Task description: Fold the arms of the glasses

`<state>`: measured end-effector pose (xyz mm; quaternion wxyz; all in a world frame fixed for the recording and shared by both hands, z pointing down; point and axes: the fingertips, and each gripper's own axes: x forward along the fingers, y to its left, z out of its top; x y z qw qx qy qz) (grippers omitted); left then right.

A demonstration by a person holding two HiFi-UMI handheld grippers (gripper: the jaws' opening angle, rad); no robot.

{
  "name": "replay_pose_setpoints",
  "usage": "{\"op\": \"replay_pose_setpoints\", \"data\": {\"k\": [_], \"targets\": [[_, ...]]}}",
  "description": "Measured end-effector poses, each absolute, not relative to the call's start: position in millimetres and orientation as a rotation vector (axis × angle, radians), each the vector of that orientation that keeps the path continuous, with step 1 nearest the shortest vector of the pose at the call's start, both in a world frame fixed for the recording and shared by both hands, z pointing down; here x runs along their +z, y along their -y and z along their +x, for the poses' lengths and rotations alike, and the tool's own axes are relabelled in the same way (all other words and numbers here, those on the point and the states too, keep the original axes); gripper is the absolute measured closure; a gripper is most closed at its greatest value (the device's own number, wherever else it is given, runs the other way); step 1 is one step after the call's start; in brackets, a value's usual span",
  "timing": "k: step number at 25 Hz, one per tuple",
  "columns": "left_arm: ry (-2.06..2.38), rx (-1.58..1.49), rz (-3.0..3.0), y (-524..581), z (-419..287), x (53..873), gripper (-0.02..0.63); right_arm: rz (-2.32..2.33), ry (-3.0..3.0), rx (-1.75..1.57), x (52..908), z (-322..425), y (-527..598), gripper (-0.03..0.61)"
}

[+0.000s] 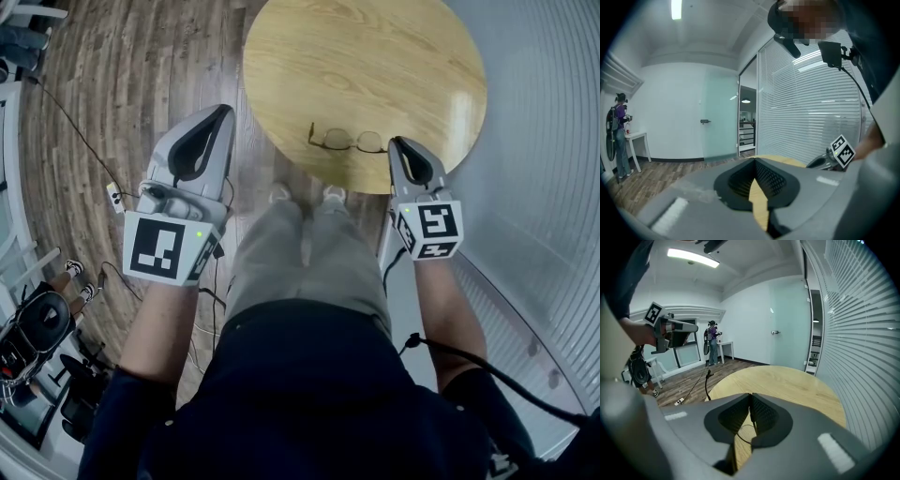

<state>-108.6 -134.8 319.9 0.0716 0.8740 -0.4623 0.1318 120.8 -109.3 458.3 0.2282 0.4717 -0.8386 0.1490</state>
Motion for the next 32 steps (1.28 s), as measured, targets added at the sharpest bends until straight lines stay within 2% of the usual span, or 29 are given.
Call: {"op": "replay_pose_setpoints", "data": {"k": [32], "targets": [[1.348,0.427,2.666,140,-149,318,0.611,1.195,2.266,0.285,482,62,102,0.551]]}}
